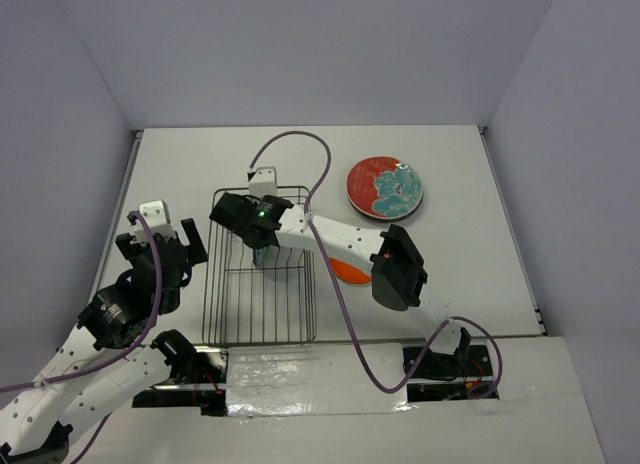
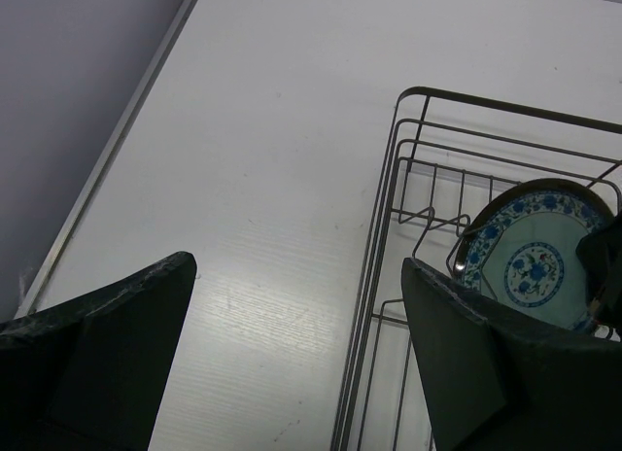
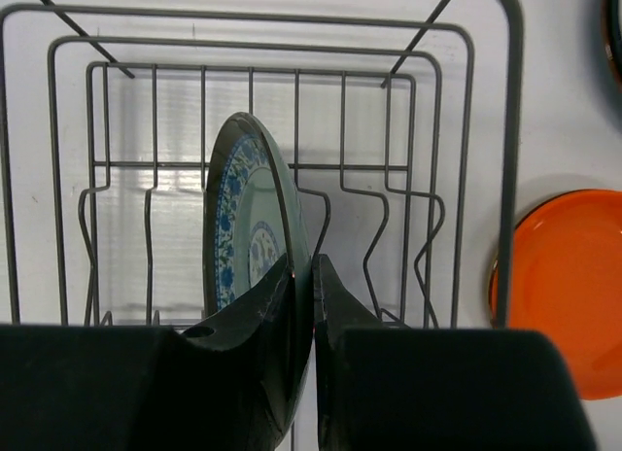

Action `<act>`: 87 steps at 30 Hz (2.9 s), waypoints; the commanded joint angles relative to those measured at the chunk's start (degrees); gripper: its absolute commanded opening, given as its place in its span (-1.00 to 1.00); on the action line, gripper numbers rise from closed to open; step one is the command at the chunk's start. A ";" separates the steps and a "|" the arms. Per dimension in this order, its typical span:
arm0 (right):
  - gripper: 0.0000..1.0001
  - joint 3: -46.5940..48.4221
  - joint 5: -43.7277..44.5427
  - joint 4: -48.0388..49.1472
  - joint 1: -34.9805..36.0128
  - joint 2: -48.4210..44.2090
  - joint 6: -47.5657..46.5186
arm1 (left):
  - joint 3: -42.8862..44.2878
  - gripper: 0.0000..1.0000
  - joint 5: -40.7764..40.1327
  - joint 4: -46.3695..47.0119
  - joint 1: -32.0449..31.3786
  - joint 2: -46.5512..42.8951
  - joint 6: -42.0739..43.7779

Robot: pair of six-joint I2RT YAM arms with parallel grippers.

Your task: Unload the plates from the dish rack

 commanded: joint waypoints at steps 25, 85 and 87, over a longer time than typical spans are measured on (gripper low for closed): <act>-1.00 -73.04 -31.36 46.29 -29.24 -76.90 -17.42 | 0.04 0.99 -0.47 1.51 -0.39 -0.22 0.60; 1.00 -48.93 -10.11 -4.75 -40.17 -94.93 -30.42 | 0.74 0.99 0.24 1.42 7.34 -7.67 -0.89; 1.00 -49.54 -11.07 -4.05 -40.26 -98.61 -33.05 | 0.57 0.99 -0.47 1.77 7.34 -9.35 -0.37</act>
